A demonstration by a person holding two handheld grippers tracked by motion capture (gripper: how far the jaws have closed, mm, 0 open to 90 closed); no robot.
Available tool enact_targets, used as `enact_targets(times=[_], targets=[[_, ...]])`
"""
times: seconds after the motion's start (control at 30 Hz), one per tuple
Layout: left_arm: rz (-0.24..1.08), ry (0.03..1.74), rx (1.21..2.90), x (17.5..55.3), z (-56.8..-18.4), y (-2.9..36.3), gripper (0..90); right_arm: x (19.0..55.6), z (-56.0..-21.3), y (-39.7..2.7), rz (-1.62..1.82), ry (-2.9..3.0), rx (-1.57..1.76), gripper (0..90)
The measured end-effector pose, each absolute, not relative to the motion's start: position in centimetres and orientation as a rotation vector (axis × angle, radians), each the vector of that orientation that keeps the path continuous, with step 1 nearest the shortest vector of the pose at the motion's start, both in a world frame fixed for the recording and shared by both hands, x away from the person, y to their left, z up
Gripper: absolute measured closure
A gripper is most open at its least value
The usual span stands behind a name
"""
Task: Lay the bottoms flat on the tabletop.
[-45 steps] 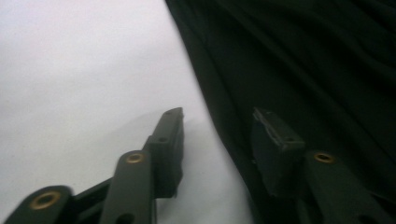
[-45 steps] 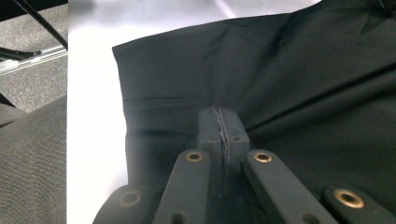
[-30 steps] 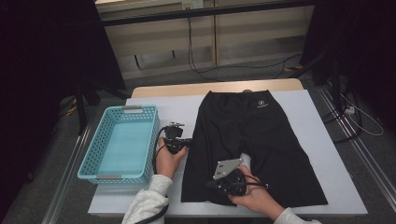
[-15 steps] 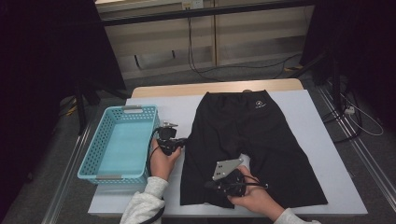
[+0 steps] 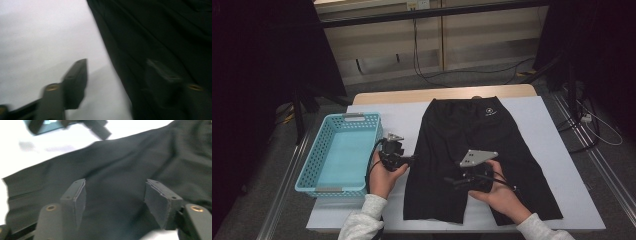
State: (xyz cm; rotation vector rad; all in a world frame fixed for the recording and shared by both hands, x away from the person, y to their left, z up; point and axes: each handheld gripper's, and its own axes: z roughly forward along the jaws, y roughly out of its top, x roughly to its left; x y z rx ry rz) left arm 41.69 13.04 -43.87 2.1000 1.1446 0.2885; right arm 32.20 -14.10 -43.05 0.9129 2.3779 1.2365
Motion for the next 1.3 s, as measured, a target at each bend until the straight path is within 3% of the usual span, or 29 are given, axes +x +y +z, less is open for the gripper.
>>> enact_targets(times=[0.23,0.4,0.67,1.3], targets=[[0.250,1.121,2.131,41.3,-44.1,13.4,19.0,33.8,-43.0,-16.6,1.210,2.288,1.040,21.0],[0.255,1.124,2.122,41.0,-43.9,13.6,13.0,34.4,-43.0,-17.3,1.191,2.253,1.080,17.8],[0.221,1.088,2.124,41.0,-43.7,13.8,8.3,35.3,-43.2,-17.9,1.162,2.230,1.123,14.5],[0.205,1.090,2.125,41.1,-43.7,13.8,7.0,36.6,-42.8,-18.8,1.179,2.179,1.171,9.4]])
